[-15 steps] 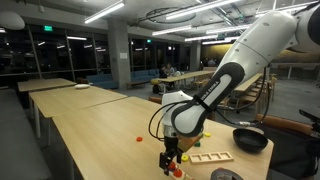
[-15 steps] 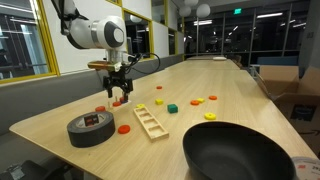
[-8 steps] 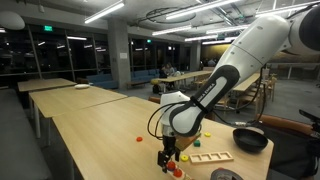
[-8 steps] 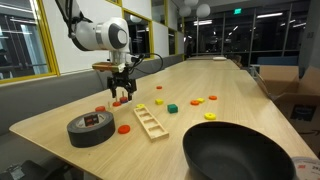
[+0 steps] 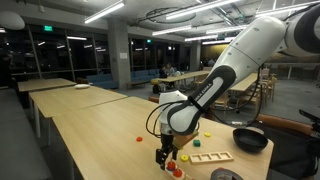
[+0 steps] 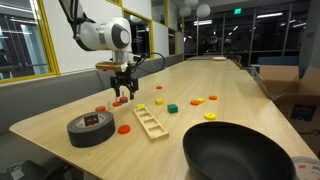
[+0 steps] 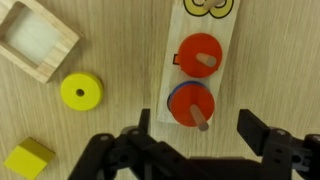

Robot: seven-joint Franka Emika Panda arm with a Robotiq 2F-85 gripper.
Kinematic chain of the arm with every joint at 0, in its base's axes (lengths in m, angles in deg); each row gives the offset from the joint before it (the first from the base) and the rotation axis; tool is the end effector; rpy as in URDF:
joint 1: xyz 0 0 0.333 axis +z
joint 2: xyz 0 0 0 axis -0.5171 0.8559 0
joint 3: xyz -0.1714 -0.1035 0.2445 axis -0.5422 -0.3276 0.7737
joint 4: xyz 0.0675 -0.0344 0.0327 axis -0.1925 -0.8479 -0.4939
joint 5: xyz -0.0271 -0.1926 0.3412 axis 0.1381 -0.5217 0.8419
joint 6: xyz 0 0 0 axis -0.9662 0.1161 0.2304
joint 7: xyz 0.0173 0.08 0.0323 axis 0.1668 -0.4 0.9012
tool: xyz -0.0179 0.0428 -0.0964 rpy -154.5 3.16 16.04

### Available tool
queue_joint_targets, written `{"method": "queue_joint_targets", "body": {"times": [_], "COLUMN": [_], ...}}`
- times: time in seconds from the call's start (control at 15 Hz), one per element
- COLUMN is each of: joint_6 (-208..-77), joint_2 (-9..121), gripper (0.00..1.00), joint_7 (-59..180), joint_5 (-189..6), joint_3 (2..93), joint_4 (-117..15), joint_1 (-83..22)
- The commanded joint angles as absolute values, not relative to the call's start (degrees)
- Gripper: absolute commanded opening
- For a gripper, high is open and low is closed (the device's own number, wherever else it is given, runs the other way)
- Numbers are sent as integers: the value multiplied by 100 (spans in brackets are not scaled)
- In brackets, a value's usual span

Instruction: Move the orange ring from the far right to the left

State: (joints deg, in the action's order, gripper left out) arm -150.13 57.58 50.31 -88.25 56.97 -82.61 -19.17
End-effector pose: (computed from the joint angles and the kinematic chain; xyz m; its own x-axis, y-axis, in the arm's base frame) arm 0.5373 0.1715 0.2461 0.9991 0.0410 -0.0127 0.0406 -0.9987 -0.0318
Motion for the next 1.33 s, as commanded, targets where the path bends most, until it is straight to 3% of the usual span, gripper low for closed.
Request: {"method": "queue_joint_targets", "body": {"times": [0.0, 0.33, 1.27], "joint_6": [-15064, -15011, -14103], "joint_2": [5751, 5651, 5063], "gripper": [58, 22, 23], "joint_7": [4886, 4870, 4843], "joint_5": [-8955, -8999, -9531], "joint_3": [5640, 5619, 5678], "joint_4": [-8192, -8236, -8089], "joint_1": [-1871, -1863, -1884]}}
